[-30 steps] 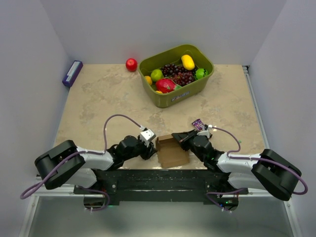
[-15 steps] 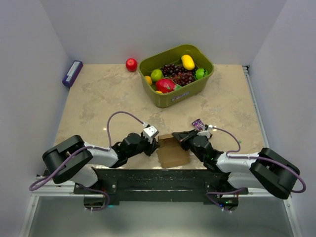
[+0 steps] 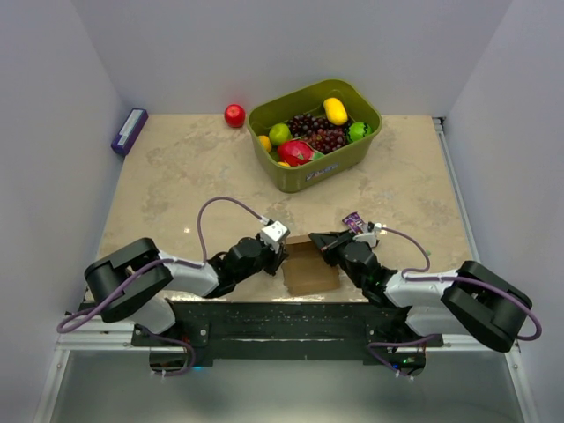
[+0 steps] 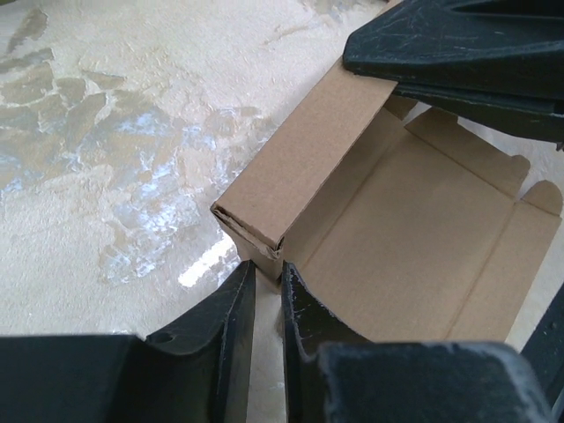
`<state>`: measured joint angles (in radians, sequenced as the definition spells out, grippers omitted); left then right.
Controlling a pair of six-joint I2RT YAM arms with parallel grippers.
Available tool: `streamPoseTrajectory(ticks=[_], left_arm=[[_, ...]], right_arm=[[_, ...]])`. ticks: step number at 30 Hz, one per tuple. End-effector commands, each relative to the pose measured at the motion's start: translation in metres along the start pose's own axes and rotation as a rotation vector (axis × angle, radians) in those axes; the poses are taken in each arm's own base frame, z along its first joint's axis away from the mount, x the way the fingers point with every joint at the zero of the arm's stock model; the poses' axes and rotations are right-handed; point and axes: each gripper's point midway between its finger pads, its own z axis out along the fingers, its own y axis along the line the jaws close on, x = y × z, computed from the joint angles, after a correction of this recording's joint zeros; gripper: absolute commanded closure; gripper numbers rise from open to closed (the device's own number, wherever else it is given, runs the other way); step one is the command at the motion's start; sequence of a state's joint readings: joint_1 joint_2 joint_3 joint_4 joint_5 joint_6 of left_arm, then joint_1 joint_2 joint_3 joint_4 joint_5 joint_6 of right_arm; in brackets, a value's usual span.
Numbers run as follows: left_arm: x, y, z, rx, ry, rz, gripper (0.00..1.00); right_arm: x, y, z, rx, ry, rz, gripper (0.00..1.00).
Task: Fold the paper box
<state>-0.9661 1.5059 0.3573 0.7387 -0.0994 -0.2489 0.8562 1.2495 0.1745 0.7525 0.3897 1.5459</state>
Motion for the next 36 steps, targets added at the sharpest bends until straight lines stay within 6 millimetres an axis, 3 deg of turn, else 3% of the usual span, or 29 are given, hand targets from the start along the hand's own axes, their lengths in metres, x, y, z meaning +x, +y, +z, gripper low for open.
streamPoseTrajectory(ticks=[1,28,33,36], left_arm=[[-0.032,-0.003,0.013,-0.051,-0.097,-0.035,0.79],[-0.036,0.021,0.024,-0.249,-0.149,-0.055,0.70],[-0.041,0.028,0.023,-0.286,-0.174,-0.054,0.74],[-0.040,0.035,0.022,-0.327,-0.179,-0.058,0.83]], right_arm=[[0.014,-0.027,-0.004,0.079,0.059,-0.061,1.00],[0.023,-0.028,-0.002,0.078,0.094,-0.069,1.00],[0.024,-0.029,-0.001,0.081,0.099,-0.070,1.00],[0.025,-0.029,-0.001,0.084,0.097,-0.069,1.00]])
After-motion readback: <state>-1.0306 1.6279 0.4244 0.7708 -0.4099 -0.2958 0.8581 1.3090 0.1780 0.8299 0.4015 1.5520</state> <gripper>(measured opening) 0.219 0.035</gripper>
